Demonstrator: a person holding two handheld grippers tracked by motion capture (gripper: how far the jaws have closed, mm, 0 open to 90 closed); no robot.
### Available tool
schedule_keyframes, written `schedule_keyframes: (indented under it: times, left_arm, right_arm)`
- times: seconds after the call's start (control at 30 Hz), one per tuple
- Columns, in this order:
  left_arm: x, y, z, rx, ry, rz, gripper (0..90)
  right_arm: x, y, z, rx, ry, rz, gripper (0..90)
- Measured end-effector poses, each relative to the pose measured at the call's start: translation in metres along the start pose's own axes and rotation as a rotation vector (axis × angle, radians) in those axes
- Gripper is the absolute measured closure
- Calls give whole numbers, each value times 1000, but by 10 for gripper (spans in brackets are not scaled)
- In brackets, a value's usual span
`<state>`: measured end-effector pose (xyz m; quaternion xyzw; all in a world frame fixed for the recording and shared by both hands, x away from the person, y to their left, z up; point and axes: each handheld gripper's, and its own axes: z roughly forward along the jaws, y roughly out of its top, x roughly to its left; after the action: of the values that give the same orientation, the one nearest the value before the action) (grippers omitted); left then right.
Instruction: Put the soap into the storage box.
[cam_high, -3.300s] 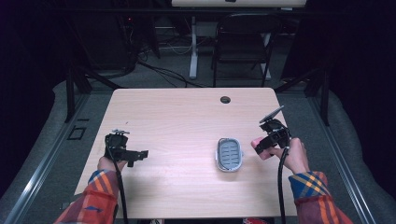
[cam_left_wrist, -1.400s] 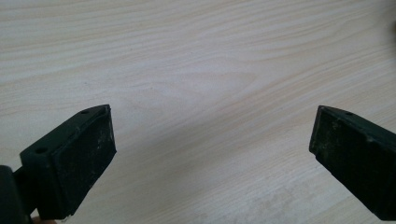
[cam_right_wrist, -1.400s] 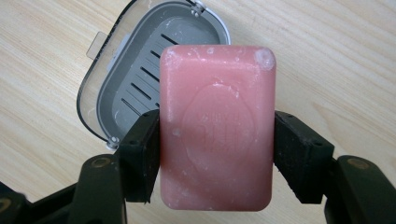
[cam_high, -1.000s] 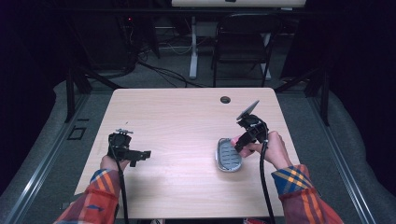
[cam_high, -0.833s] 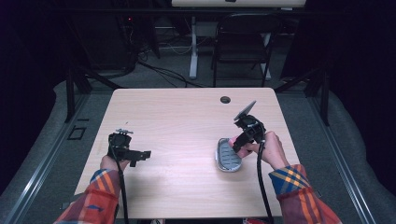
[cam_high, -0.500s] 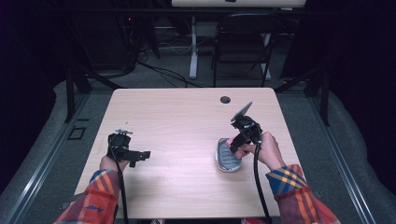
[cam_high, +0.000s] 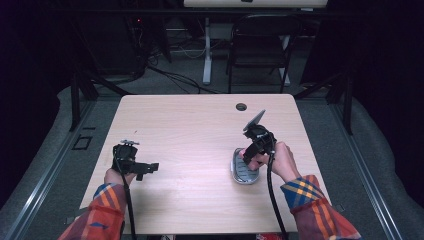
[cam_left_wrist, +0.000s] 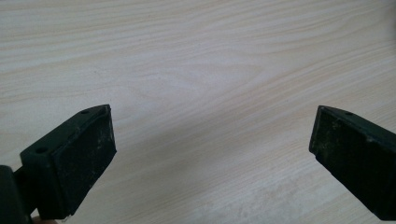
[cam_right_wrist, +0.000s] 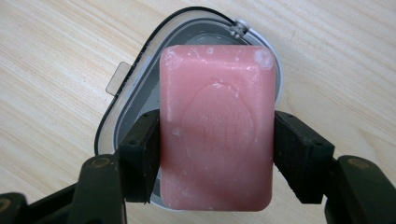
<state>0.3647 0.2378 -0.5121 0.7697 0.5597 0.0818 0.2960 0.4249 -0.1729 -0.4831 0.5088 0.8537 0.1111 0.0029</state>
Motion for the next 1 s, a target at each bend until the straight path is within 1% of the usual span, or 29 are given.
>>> schedule_keyframes:
  times: [0.13, 0.23, 0.27, 0.3, 0.33, 0.37, 0.4, 0.43, 0.47, 0.5, 0.53, 0.63, 0.67, 0.7, 0.77, 0.8, 0.87, 0.9, 0.97, 1.0]
  left_arm:
    - [0, 0, 0, 2, -1, 3, 3]
    - [0, 0, 0, 3, -2, 3, 3]
    - [-1, 0, 0, 3, -3, 4, 3]
    - [-1, 0, 0, 4, -2, 5, 3]
    - [-1, 0, 0, 4, -3, 6, 3]
    - [-1, 1, 1, 6, -3, 7, 3]
    - [-1, 1, 1, 4, -3, 8, 3]
    - [-1, 1, 1, 4, -3, 8, 3]
    - [-1, 1, 1, 3, -5, 9, 3]
    - [-2, 2, 2, 5, -5, 11, 3]
    - [-2, 2, 2, 5, -5, 11, 3]
    - [-2, 2, 2, 5, -7, 14, 3]
    - [-2, 3, 2, 5, -8, 13, 3]
    - [-2, 3, 3, 6, -10, 15, 3]
    - [-3, 4, 3, 7, -13, 12, 3]
    - [-3, 4, 3, 7, -13, 12, 3]
    - [-4, 5, 4, 5, -15, 17, 3]
    - [-5, 6, 5, 8, -15, 19, 3]
    - [-7, 7, 6, 11, -18, 28, 3]
    - [-7, 7, 6, 11, -18, 28, 3]
  right_arm:
    - [2, 1, 3, 14, -11, 1, 369]
    - [2, 1, 6, 21, 1, 24, 364]
    - [1, 1, 5, 36, 6, 18, 364]
    - [1, 2, 5, 51, 0, 12, 364]
    - [1, 1, 5, 32, 7, 28, 376]
    - [1, 0, 4, 22, 18, 31, 379]
    - [0, -1, 2, 31, 31, 31, 396]
    - [0, -1, 2, 31, 31, 31, 396]
    - [-1, -3, 3, 28, 55, 44, 429]
    - [-2, -3, 3, 45, 58, 29, 454]
    - [-2, -4, 3, 47, 75, 35, 461]
    - [-2, -5, 4, 39, 85, 33, 473]
    - [-2, -6, 0, 29, 79, 14, 481]
    - [-2, -6, -3, 31, 71, 2, 477]
    - [-1, -9, -6, 2, 77, 3, 463]
    - [-1, -9, -6, 2, 77, 3, 463]
    - [-2, -11, -12, -8, 75, -20, 450]
    - [-2, -13, -13, -26, 82, -16, 448]
    - [-4, -14, -17, -24, 72, -36, 433]
    - [-4, -15, -19, -35, 70, -39, 428]
